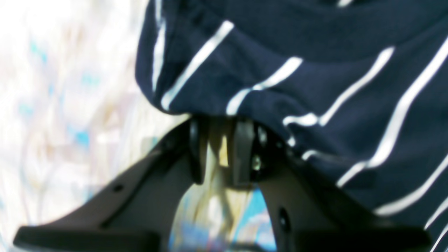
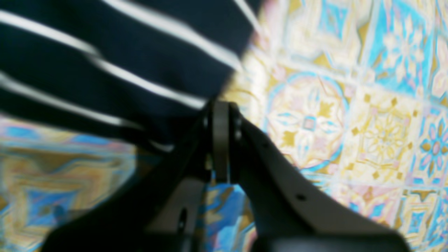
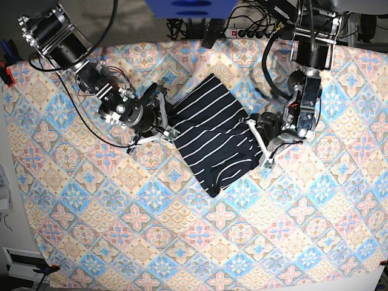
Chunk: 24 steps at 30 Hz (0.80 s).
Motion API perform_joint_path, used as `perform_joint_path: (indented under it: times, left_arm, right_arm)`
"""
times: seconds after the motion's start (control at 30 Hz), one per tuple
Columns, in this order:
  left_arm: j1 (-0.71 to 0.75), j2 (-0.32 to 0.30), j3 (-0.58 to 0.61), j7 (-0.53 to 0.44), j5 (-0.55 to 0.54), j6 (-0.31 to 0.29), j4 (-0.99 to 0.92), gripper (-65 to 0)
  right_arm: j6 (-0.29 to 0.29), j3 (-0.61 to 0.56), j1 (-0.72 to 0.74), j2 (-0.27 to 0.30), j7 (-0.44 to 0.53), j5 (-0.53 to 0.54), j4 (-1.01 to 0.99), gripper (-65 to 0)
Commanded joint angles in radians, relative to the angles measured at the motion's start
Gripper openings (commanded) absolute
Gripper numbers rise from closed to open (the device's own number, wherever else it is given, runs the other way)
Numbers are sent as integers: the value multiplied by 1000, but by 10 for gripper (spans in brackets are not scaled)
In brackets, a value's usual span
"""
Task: Fold the T-shirt properly
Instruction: 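Square the folded bundle's sides with both grippers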
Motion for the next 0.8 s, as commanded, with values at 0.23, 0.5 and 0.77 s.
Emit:
perform_joint_path:
  times: [0.23, 0.5, 0.77]
  left_arm:
    - [-143, 115, 26, -71, 78, -5, -128, -532]
    - [-137, 112, 11, -65, 129, -3, -48, -532]
    - [49, 31, -187, 4, 123, 50, 288, -532]
  right_arm:
    - [-4, 8, -76, 72, 12, -6, 158, -650]
    - [-4, 175, -176, 72, 12, -4, 309, -650]
    - [-4, 135, -188, -32, 10, -3, 374, -650]
